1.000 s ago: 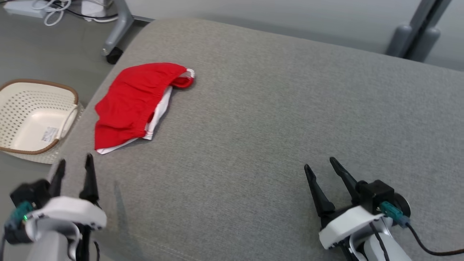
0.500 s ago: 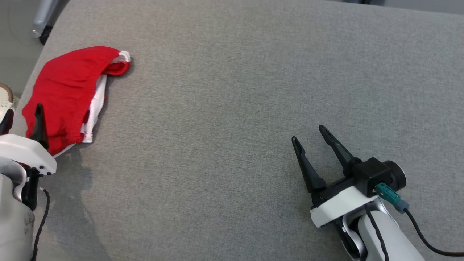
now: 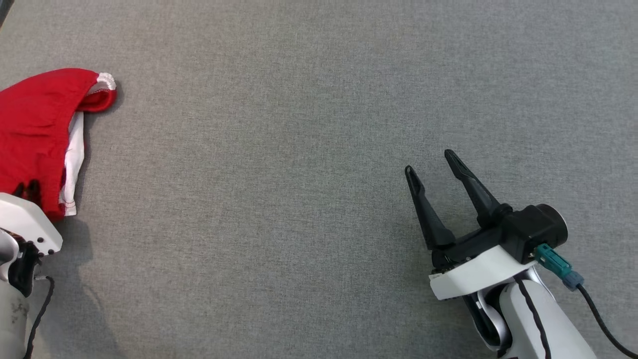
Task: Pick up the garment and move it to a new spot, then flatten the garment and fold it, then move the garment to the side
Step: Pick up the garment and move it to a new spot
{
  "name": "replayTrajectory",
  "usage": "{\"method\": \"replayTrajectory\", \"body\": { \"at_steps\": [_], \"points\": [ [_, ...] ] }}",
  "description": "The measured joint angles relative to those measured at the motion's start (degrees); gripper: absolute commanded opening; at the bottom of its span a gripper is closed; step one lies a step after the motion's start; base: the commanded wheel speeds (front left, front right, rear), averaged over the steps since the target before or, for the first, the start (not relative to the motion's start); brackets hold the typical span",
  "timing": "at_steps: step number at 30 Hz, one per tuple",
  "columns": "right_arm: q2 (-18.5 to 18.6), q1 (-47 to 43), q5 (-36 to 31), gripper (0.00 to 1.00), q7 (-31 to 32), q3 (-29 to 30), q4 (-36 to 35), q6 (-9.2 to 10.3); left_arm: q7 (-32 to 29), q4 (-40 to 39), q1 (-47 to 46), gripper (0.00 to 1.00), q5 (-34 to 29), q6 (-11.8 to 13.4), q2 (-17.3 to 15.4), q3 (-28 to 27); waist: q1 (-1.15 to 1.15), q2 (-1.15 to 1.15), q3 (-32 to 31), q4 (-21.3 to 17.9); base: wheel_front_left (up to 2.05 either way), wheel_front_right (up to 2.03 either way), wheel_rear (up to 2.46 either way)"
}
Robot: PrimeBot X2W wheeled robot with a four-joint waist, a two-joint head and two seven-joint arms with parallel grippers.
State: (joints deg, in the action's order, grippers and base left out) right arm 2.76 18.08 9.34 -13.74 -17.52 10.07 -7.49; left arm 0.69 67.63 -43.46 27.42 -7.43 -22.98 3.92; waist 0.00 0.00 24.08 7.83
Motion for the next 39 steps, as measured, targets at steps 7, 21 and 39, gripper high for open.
{"method": "replayTrajectory", "body": {
  "at_steps": [7,21,39],
  "points": [
    [-0.02,-1.24,2.41,1.0,-0.93,1.69,0.03,0.0,4.97,-3.49,-0.81,0.0,1.15,0.0,-0.82,3.6,0.0,0.0,-2.71,-0.93,0.0,0.0,0.0],
    [0.0,-5.18,7.46,1.0,-1.19,4.58,0.21,0.0,10.1,-17.59,-3.36,0.0,4.76,0.0,4.98,16.81,0.0,0.0,-8.95,-7.4,0.0,0.0,0.0],
    [0.02,-10.54,9.16,1.0,-1.24,7.23,0.1,0.0,9.92,-26.3,6.69,0.0,3.82,0.0,20.07,35.39,0.0,0.0,-13.67,-18.23,0.0,0.0,0.0]
  ]
}}
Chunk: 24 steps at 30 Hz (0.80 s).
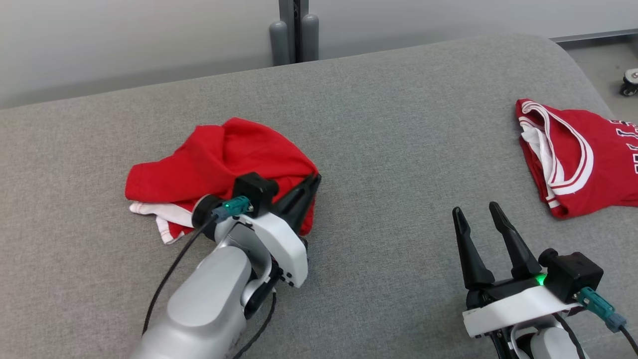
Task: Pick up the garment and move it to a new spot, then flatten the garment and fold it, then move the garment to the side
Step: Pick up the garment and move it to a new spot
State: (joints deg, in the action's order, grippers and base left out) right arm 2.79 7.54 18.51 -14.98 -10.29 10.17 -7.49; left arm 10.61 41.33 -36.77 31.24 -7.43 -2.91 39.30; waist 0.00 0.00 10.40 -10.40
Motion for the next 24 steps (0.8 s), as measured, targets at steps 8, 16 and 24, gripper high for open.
{"method": "replayTrajectory", "body": {
  "at_steps": [8,16,24],
  "points": [
    [-0.01,-0.21,0.14,1.0,0.0,0.1,0.23,0.0,2.65,-6.16,3.52,0.88,2.56,3.36,0.2,5.48,0.0,0.0,-0.27,0.01,0.0,0.0,0.0],
    [-0.01,-0.66,0.01,1.0,0.0,1.26,1.18,0.0,4.33,-8.24,9.31,1.0,2.0,7.4,-4.59,-2.13,0.0,0.0,-1.41,2.65,0.0,0.0,0.0],
    [-0.03,-0.94,-0.53,1.0,0.0,2.04,1.69,0.0,4.38,-16.58,19.4,1.0,-1.32,9.99,-10.1,-14.84,0.0,0.0,-1.63,6.21,0.0,0.0,0.0]
  ]
}}
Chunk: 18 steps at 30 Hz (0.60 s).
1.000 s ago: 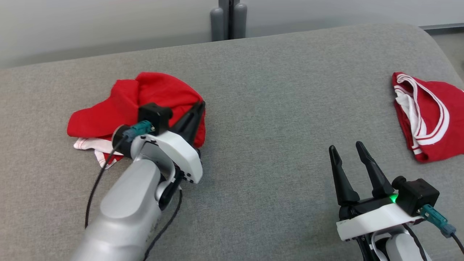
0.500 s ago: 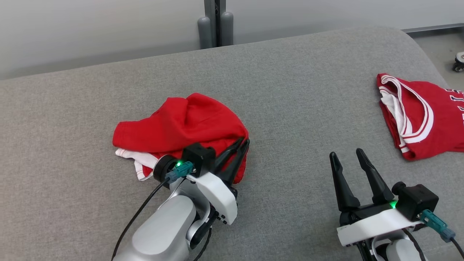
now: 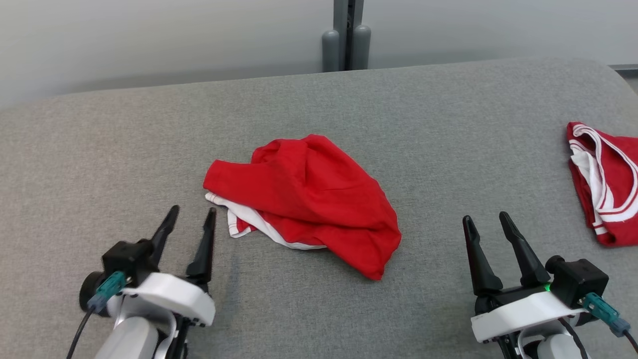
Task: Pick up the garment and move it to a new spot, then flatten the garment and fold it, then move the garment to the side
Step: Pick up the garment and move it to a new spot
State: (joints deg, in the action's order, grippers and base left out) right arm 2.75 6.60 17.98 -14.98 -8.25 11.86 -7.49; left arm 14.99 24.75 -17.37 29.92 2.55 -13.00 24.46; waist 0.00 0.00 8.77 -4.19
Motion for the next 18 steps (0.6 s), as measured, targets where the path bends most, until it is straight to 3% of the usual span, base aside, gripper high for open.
{"method": "replayTrajectory", "body": {
  "at_steps": [5,10,18],
  "points": [
    [0.0,-0.19,-0.42,1.0,0.0,0.33,1.21,0.0,0.08,-4.94,8.43,1.0,-3.44,0.35,-0.49,-9.33,0.0,0.0,-0.68,2.08,0.0,0.0,0.0],
    [-0.02,-1.22,-2.05,1.0,-0.01,1.53,2.83,0.0,0.09,-6.89,14.95,1.0,-6.86,0.01,1.13,-16.56,0.0,0.0,-2.05,3.6,0.0,0.0,0.0],
    [0.0,-3.22,-4.31,1.0,-0.01,3.68,5.91,0.0,0.09,-7.72,20.79,1.0,-12.8,-2.55,4.9,-23.51,0.0,0.0,-4.46,5.16,0.0,0.0,0.0]
  ]
}}
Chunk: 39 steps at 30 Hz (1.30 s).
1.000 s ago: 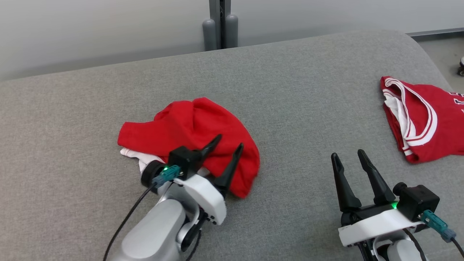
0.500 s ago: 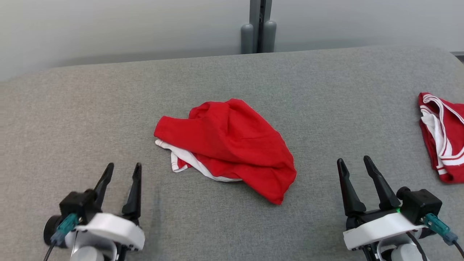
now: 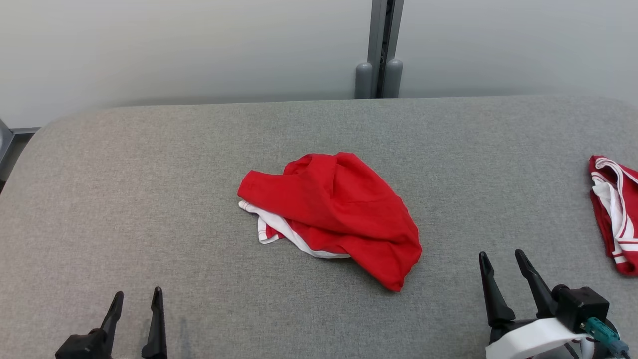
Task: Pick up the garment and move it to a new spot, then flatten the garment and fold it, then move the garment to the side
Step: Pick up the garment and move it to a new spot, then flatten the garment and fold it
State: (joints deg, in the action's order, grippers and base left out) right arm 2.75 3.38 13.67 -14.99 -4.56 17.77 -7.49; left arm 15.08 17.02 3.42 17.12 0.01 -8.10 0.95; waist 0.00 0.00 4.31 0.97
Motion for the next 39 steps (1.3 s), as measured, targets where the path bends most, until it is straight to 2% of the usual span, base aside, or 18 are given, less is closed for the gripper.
{"method": "replayTrajectory", "body": {
  "at_steps": [8,16,20,24,30,34,39],
  "points": [
    [0.0,-1.69,-0.54,1.0,0.01,0.62,1.72,0.0,0.0,0.88,1.17,1.0,-3.56,-2.18,2.97,-3.85,0.0,0.0,-1.7,-0.08,0.0,0.0,0.0],
    [0.02,-1.6,-0.49,1.0,0.01,-0.19,1.54,0.0,0.0,1.29,0.85,1.0,-5.53,-4.0,4.3,-5.47,0.0,0.0,-1.04,0.31,0.0,0.0,0.0],
    [0.07,-0.99,-0.13,1.0,0.01,-4.24,0.68,0.0,0.0,1.68,0.11,1.0,-6.03,-4.82,4.79,-5.78,0.0,0.0,-0.04,1.1,0.0,0.0,0.0],
    [0.02,2.3,0.57,1.0,0.01,-11.5,-0.12,0.0,0.0,2.33,-1.44,1.0,-6.0,-5.87,5.05,-5.65,0.0,0.0,1.82,2.6,0.0,0.0,0.0],
    [-0.08,8.68,0.9,1.0,0.0,-19.75,3.43,-0.01,0.0,3.07,-3.78,1.0,-5.26,-6.58,5.23,-4.65,0.0,0.0,4.52,5.44,0.0,0.0,0.0],
    [-0.09,12.41,-0.09,1.0,0.0,-21.63,7.1,0.0,0.0,3.5,-4.45,1.0,-4.78,-6.87,5.23,-4.2,0.0,0.0,6.26,7.58,0.0,0.0,0.0],
    [0.01,15.57,-2.52,1.0,0.16,-20.52,12.8,0.0,0.0,3.9,-5.08,1.0,-3.82,-7.08,5.24,-3.59,0.0,0.0,8.18,9.81,0.0,0.0,0.0]
  ]
}}
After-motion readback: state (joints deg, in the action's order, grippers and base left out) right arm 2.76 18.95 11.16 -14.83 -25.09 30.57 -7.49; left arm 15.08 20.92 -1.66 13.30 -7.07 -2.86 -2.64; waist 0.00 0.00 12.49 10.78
